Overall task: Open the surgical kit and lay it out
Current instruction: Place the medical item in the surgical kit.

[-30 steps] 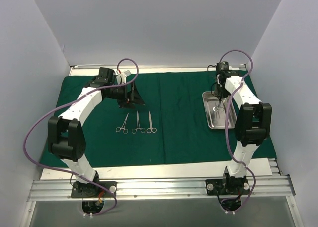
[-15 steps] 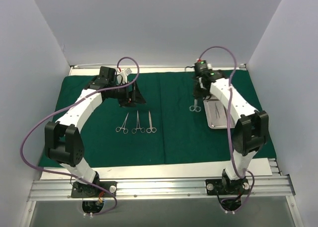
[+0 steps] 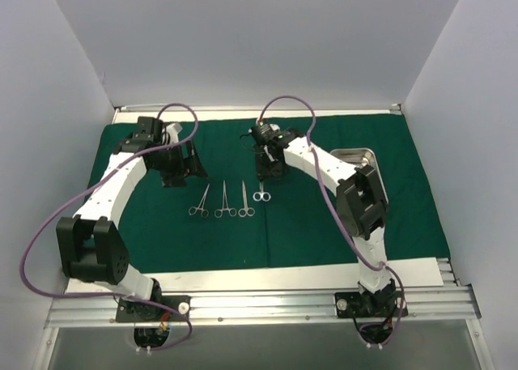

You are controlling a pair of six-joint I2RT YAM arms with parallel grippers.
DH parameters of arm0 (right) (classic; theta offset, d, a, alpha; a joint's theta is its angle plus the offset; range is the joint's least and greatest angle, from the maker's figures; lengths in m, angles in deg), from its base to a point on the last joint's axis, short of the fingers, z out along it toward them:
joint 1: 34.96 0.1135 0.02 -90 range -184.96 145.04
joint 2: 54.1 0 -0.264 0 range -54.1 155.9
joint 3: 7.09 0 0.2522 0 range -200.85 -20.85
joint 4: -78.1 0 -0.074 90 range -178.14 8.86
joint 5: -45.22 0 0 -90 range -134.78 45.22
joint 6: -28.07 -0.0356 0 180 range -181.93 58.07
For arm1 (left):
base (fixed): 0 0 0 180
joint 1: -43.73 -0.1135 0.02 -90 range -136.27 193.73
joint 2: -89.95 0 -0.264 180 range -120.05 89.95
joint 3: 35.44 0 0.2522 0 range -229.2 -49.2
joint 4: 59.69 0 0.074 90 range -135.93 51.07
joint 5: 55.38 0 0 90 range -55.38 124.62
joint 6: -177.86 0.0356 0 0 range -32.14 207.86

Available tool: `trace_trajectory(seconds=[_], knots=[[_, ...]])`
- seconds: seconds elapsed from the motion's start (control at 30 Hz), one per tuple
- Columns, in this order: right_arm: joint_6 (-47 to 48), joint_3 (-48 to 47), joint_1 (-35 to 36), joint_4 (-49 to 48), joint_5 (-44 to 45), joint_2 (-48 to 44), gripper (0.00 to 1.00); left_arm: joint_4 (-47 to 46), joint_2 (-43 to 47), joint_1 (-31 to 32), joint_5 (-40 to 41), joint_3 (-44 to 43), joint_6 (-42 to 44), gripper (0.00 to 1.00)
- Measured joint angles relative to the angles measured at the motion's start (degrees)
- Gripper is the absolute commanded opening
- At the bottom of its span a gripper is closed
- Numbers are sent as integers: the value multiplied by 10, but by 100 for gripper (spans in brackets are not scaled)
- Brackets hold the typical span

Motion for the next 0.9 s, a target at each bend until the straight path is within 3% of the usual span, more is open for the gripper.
trace_trajectory(seconds=[0.23, 0.43, 0.9], knots=[[-24, -125, 49, 2, -10, 84, 0, 21, 30, -58, 89, 2, 0, 87], [-40, -208, 90, 5, -9, 140, 0, 26, 30, -69, 113, 9, -4, 84], [-23, -53, 79, 35, 73, 112, 0, 11, 42, -80, 105, 80, -20, 84]])
